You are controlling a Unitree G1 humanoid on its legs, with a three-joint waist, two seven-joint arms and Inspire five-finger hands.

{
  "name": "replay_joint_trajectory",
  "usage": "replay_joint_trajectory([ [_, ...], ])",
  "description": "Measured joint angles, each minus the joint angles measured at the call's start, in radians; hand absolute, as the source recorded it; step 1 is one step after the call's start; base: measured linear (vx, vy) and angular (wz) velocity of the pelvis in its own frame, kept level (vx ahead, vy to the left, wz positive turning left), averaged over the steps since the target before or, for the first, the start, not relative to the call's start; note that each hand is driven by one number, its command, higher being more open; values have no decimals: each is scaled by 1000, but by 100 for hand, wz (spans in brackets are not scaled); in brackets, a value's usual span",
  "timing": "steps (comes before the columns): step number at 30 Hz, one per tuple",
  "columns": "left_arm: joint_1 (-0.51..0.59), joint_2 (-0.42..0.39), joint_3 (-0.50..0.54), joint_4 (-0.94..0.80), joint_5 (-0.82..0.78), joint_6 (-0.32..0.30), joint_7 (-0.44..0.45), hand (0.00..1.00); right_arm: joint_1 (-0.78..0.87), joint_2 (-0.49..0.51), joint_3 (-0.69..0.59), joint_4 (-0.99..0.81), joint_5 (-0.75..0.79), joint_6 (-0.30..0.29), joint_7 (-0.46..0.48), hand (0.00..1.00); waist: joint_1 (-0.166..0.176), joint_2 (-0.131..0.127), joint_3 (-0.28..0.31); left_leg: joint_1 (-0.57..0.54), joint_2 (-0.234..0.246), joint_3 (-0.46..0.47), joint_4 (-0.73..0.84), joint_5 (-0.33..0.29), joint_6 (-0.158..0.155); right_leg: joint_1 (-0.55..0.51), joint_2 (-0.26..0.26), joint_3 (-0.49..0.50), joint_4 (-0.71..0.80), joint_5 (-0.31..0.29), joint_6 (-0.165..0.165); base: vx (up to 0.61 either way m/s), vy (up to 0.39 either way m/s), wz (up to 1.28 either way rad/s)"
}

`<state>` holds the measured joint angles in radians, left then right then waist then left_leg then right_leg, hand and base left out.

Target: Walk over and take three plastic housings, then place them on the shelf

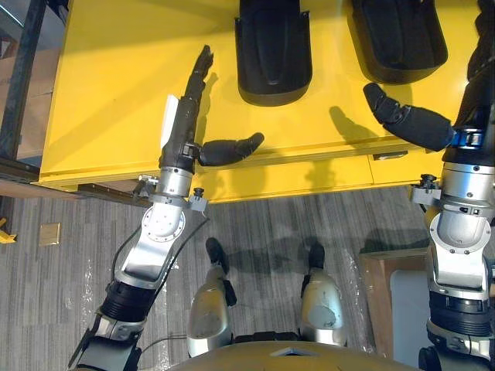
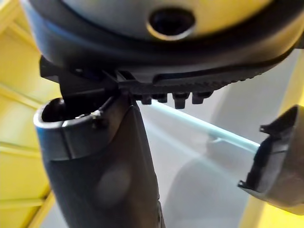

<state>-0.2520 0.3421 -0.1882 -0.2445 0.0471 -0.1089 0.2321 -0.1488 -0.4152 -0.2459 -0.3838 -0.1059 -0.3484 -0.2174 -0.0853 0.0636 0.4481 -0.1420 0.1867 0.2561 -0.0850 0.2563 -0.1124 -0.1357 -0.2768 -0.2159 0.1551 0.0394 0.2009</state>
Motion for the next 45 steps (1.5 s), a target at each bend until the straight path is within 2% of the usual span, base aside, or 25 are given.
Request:
replay_joint_trajectory([
  [4,-116,-14,-38,53,2,0,94,100,-33,7,81,-12,-83,-4,-18,100,0,-21,12,-22,0,3,0,3,4,-23,0,2,2,1,-4,0,0,0],
  [7,-160,-34,-39,107,39,0,178,100,-104,30,157,28,-125,-5,-34,100,0,-30,17,-24,-1,4,0,4,4,-26,0,3,2,2,-3,0,0,0],
  [12,-201,-53,-30,123,47,0,257,100,-185,30,222,80,-123,11,-46,100,13,-31,18,-34,-1,4,0,6,4,-37,0,4,2,3,-1,4,-13,0],
  [15,-237,-62,-30,126,84,17,253,100,-212,31,247,106,-122,23,-52,100,20,-33,19,-41,-1,0,1,6,4,-41,0,1,2,3,-1,7,-20,2],
  [19,-267,-71,-32,144,85,68,202,100,-226,58,257,129,-119,53,-55,100,24,-36,21,-43,-1,1,0,6,4,-43,0,2,1,3,-2,0,-8,0],
  [24,-272,-71,-32,170,83,79,178,100,-226,73,258,141,-116,61,-57,100,23,-44,25,-47,-1,7,0,6,4,-52,1,8,1,2,-3,-13,-15,-3],
  [30,-294,-72,-33,170,81,78,168,100,-226,109,258,141,-111,61,-51,100,21,-66,28,-47,-1,11,0,6,4,-55,1,12,1,3,-2,-5,-11,-1],
  [39,-294,-73,-32,170,81,78,156,100,-228,108,263,142,-74,64,102,100,22,-72,28,-49,-1,11,0,6,4,-56,1,11,1,4,-1,-1,-4,0],
  [45,-294,-78,-23,170,81,53,208,100,-228,104,299,156,-89,120,168,100,22,-75,27,-49,-1,8,0,7,4,-55,1,9,1,4,-1,0,0,1],
])
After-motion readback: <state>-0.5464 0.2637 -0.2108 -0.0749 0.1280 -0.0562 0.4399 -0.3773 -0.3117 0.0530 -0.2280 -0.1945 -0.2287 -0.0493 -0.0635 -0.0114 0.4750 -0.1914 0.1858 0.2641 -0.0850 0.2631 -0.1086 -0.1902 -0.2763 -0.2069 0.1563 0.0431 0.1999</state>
